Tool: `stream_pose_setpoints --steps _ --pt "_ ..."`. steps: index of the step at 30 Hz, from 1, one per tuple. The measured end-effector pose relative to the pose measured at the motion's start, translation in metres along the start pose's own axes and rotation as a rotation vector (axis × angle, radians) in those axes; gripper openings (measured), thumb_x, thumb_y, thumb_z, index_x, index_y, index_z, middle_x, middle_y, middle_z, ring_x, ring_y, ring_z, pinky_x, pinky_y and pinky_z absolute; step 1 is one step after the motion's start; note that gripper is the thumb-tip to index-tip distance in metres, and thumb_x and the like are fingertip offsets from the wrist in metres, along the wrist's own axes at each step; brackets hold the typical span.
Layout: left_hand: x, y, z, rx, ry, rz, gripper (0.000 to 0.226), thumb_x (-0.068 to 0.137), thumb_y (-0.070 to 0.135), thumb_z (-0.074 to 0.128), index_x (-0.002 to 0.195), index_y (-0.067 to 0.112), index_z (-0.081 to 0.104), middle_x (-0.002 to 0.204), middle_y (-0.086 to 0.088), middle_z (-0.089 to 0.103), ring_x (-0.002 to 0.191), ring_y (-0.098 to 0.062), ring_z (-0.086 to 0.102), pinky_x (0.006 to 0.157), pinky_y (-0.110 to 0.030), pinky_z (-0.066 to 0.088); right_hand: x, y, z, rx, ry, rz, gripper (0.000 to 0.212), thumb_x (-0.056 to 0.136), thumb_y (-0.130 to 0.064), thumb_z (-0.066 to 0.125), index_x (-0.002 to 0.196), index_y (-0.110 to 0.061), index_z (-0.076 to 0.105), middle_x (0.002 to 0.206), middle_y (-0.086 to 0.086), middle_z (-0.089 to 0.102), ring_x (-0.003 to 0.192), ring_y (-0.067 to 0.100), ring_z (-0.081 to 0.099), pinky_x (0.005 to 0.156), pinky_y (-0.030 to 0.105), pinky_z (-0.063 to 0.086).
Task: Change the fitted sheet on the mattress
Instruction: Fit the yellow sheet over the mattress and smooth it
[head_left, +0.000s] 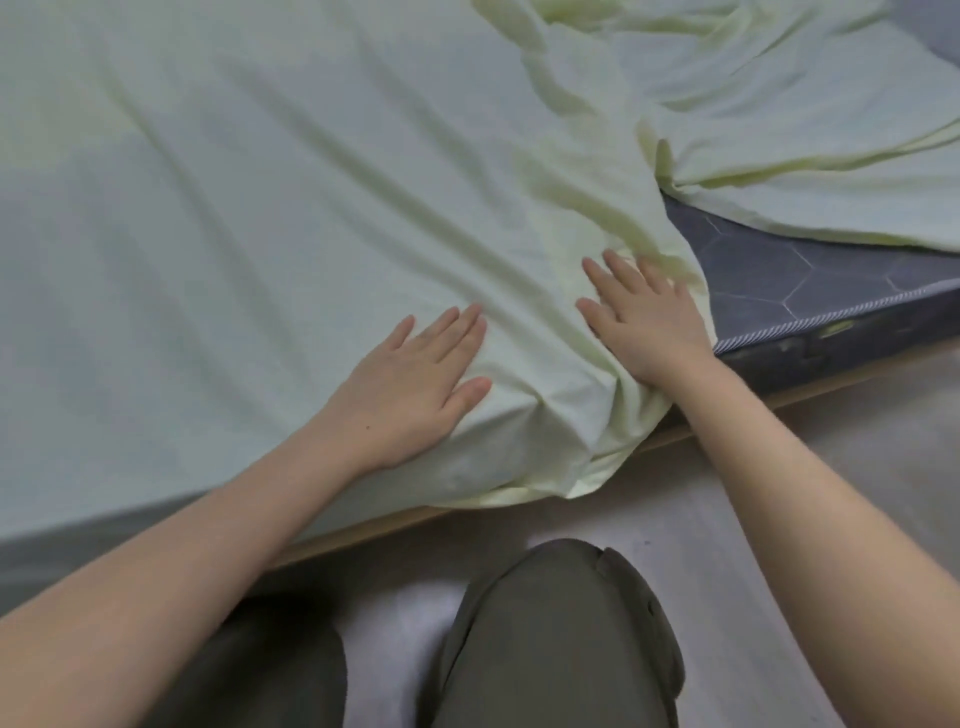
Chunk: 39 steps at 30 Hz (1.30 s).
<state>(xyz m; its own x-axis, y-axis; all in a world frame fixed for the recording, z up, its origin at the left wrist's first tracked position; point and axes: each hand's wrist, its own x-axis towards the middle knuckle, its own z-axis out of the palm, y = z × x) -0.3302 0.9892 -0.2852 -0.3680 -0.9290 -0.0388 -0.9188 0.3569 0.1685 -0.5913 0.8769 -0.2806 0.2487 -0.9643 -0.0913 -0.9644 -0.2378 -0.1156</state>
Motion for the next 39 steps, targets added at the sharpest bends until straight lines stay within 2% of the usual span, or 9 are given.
stream_pose_setpoints --steps 8,16,25,28,31,33,35,37,39 --pt "-0.002 0.004 -0.007 0.076 -0.111 -0.001 0.068 0.099 0.05 0.015 0.155 0.011 0.009 0.163 -0.002 0.001 0.15 -0.015 0.002 0.12 -0.041 0.008 -0.01 -0.005 0.001 0.005 0.05 0.003 0.059 0.096 -0.057 0.022 0.152 -0.04 0.017 0.162 -0.012 0.012 0.149 0.022 0.011 0.117 0.053 0.012" --pt "0.001 0.002 -0.008 0.044 -0.201 -0.011 0.069 0.098 0.046 0.022 0.154 0.005 0.013 0.162 -0.009 0.008 0.149 -0.023 0.011 0.119 -0.047 0.015 -0.006 -0.006 -0.003 0.026 -0.062 -0.016 0.06 0.098 -0.05 0.027 0.154 -0.033 0.014 0.163 -0.008 0.007 0.15 0.026 0.007 0.117 0.057 0.008" --pt "0.003 0.002 -0.014 -0.004 -0.259 -0.047 0.07 0.098 0.049 0.024 0.154 0.01 0.013 0.162 -0.006 0.009 0.149 -0.022 0.012 0.121 -0.043 0.009 0.012 0.019 -0.033 0.092 -0.392 -0.229 0.063 0.102 -0.05 0.022 0.154 -0.032 -0.008 0.161 -0.015 -0.016 0.148 0.022 -0.017 0.12 0.049 -0.004" --pt "0.007 0.003 -0.019 -0.012 -0.284 -0.061 0.071 0.097 0.049 0.028 0.154 0.009 0.014 0.162 -0.007 0.012 0.149 -0.022 0.014 0.12 -0.043 0.009 0.038 0.055 -0.063 0.202 -0.474 -0.419 0.059 0.101 -0.037 0.037 0.154 -0.037 0.011 0.162 -0.018 0.002 0.149 0.016 0.007 0.118 0.036 0.021" --pt "0.006 0.007 -0.023 -0.043 -0.313 -0.092 0.072 0.095 0.048 0.032 0.154 0.009 0.018 0.161 -0.007 0.015 0.148 -0.022 0.016 0.12 -0.043 0.009 0.073 0.11 -0.095 0.173 -0.366 -0.538 0.069 0.093 -0.024 0.05 0.154 -0.035 0.019 0.162 -0.012 0.009 0.14 0.016 0.029 0.101 0.035 0.041" --pt "0.005 0.008 -0.025 -0.047 -0.306 -0.113 0.071 0.095 0.048 0.032 0.153 0.009 0.02 0.161 -0.006 0.016 0.148 -0.02 0.017 0.12 -0.041 0.007 0.102 0.15 -0.105 0.005 -0.317 -0.437 0.077 0.09 -0.026 0.057 0.155 -0.028 0.015 0.163 0.001 0.006 0.141 0.027 0.027 0.103 0.04 0.038" --pt "0.009 0.009 -0.033 -0.055 -0.322 -0.141 0.069 0.096 0.047 0.031 0.152 0.009 0.023 0.16 -0.005 0.02 0.148 -0.017 0.016 0.121 -0.038 0.006 0.129 0.183 -0.111 -0.118 -0.342 -0.194 0.082 0.09 -0.036 0.06 0.155 -0.019 0.012 0.16 0.01 0.01 0.137 0.034 0.026 0.101 0.045 0.039" --pt "0.023 0.011 -0.043 -0.05 -0.324 -0.216 0.065 0.098 0.047 0.027 0.152 0.01 0.027 0.156 -0.004 0.03 0.144 -0.015 0.023 0.12 -0.032 0.005 0.152 0.204 -0.114 -0.238 -0.347 -0.161 0.066 0.091 -0.038 0.058 0.146 -0.014 0.028 0.148 0.012 0.029 0.129 0.033 0.032 0.095 0.044 0.042" --pt "0.044 0.018 -0.054 -0.093 -0.278 -0.349 0.066 0.099 0.052 0.02 0.148 0.01 0.034 0.15 -0.006 0.041 0.136 -0.019 0.038 0.118 -0.031 0.01 0.172 0.219 -0.118 -0.288 -0.342 -0.263 0.035 0.094 -0.022 0.052 0.128 -0.014 0.046 0.132 0.009 0.045 0.122 0.029 0.039 0.09 0.039 0.041"
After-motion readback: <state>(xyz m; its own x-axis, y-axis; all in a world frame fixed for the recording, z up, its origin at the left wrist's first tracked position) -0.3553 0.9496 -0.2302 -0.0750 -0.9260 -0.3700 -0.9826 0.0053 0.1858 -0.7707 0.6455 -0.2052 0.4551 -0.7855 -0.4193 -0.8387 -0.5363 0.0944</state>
